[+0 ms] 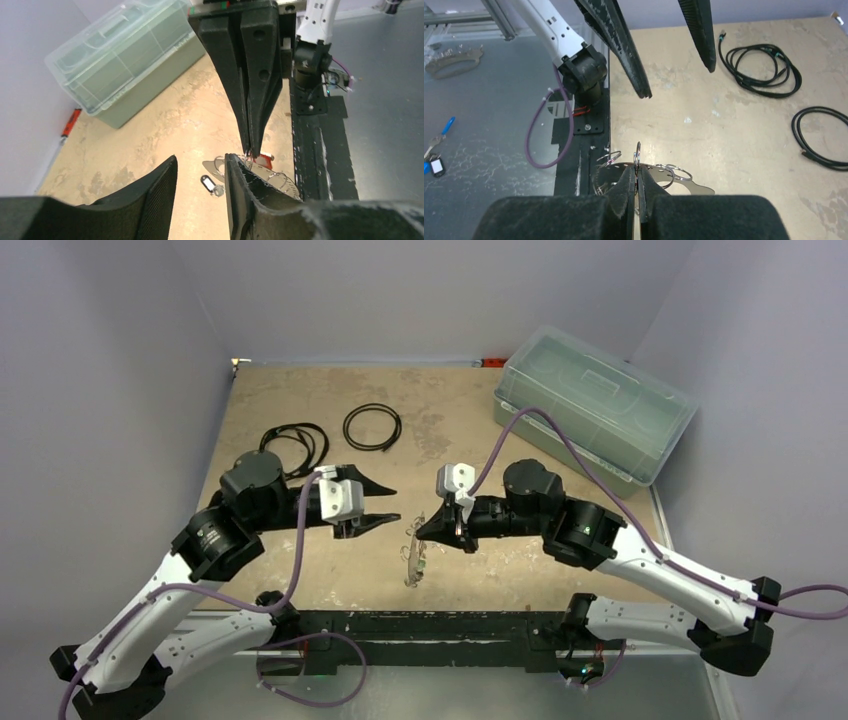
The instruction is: Put the keys on the keyring
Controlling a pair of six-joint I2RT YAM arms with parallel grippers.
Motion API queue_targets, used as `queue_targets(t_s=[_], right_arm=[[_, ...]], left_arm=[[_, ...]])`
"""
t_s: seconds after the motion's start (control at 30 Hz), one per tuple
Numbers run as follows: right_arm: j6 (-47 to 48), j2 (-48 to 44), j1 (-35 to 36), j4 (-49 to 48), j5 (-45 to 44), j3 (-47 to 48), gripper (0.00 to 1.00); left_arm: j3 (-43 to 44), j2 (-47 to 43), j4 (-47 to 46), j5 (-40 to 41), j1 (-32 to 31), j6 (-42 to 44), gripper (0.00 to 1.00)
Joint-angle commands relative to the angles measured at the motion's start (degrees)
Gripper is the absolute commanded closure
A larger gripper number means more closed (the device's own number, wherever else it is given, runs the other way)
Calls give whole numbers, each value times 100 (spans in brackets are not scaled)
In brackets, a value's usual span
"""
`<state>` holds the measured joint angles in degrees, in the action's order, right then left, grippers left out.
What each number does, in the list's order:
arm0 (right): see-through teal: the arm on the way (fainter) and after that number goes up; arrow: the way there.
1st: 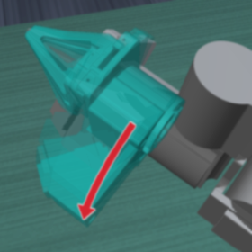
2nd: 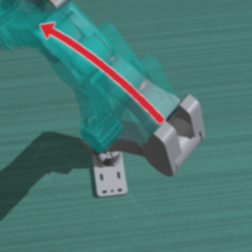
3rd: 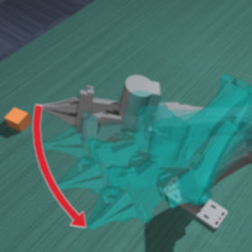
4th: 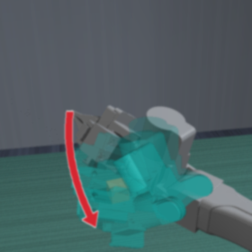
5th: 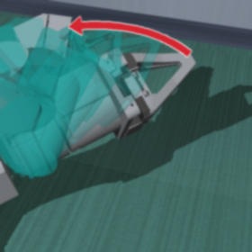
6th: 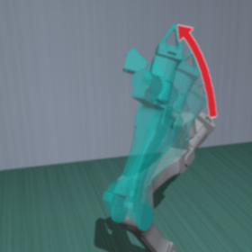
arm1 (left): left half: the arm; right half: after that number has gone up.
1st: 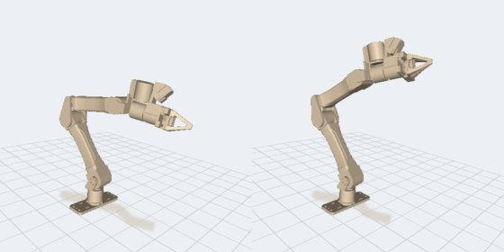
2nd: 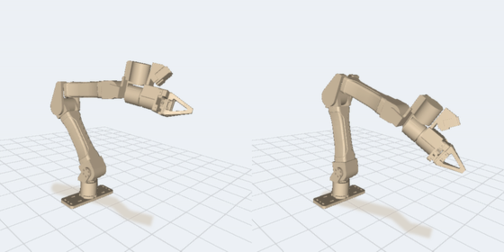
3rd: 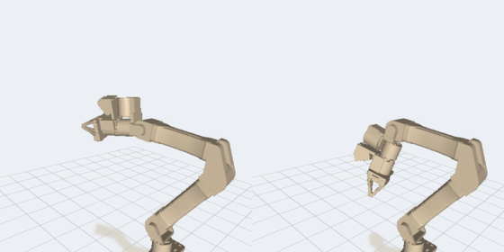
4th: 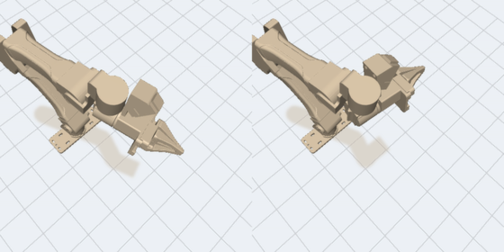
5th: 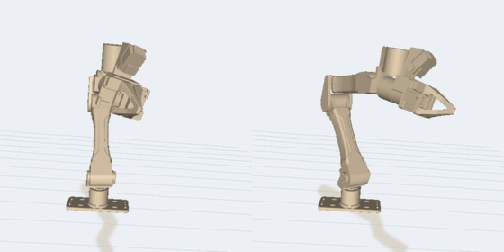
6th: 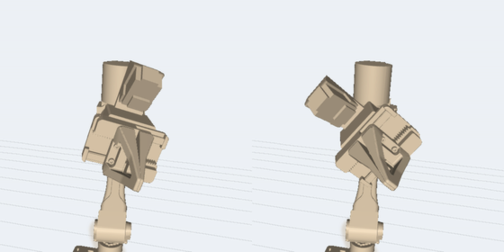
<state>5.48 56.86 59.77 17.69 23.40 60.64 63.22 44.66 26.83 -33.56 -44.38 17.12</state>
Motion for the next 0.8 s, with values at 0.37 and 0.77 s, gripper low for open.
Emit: queue_targets(t_s=[0.37, 0.77], right_arm=[[314, 104, 143, 505, -405, 475, 100], [322, 152, 254, 547, -400, 521, 100]], left_arm=[[403, 1117, 1097, -566, -497, 491, 72], [308, 1204, 915, -232, -704, 533, 100]])
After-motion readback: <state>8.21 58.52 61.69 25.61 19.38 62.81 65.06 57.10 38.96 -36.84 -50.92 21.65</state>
